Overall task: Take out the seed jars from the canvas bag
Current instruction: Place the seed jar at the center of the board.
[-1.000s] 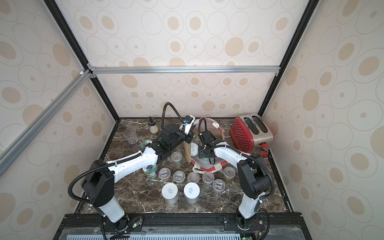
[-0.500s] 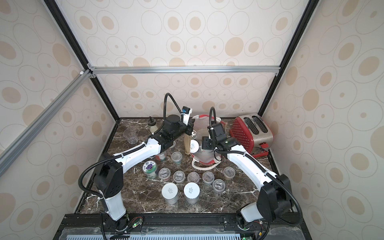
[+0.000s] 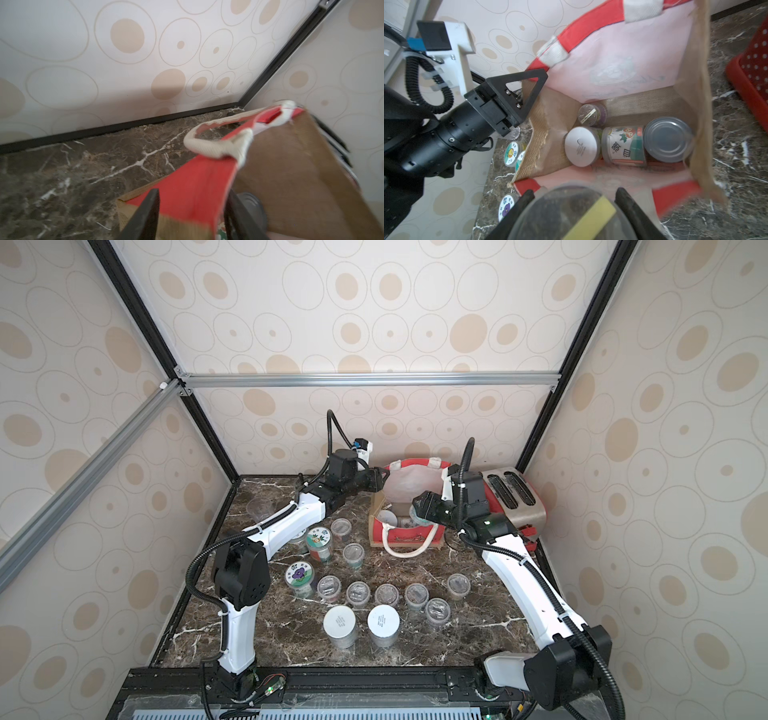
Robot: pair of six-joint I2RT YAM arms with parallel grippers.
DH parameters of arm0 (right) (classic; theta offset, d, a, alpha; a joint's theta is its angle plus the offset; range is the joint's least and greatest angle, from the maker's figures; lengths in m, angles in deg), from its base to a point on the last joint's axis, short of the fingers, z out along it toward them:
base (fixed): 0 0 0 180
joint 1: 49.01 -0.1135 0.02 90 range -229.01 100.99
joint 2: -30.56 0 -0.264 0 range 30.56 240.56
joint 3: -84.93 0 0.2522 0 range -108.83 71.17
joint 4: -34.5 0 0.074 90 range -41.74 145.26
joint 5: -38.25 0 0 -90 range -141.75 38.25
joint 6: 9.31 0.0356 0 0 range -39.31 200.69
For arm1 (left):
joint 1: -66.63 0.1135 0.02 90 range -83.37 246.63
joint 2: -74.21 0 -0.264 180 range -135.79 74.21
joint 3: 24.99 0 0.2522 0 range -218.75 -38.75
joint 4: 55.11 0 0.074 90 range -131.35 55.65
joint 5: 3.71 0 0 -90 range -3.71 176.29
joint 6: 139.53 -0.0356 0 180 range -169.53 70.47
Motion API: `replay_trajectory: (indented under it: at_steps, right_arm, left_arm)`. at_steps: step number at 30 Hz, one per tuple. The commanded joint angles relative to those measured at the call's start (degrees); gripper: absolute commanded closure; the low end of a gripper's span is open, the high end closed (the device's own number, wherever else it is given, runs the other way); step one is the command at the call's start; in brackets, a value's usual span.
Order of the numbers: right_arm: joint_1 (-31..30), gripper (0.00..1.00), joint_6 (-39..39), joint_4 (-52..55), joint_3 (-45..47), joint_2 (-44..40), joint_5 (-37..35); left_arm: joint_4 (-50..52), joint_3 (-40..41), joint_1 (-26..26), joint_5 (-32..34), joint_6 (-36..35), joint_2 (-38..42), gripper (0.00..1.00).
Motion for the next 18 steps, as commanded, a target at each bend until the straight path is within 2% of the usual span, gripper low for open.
replay_trajectory:
  at_steps: [1, 6, 9, 14, 18]
  right_arm:
    - [2.2, 0.38, 5.6, -4.0, -0.3, -1.3, 8.4]
    - [3.6, 0.38, 10.3, -7.9, 0.2, -1.4, 13.6]
    - [4.0, 0.38, 14.3, -12.0, 0.9, -0.9, 17.3]
    - [4.0, 0.38, 23.3, -22.1, 3.1, 1.2, 23.5]
    - [4.0, 0.38, 30.8, -31.1, 5.0, 3.6, 26.8]
  left_arm:
    - [0.3, -2.5, 0.5, -3.6, 2.9, 2.1, 0.25]
    - [-0.5, -0.3, 0.6, -3.8, 3.2, 7.4, 0.02]
    - [-3.3, 4.9, 0.6, -3.9, 3.9, 13.1, 0.02]
    - [-11.6, 19.7, 0.6, -3.6, 5.0, 25.7, 0.02]
    - [-19.0, 31.1, 0.4, -7.4, 6.2, 34.9, 0.02]
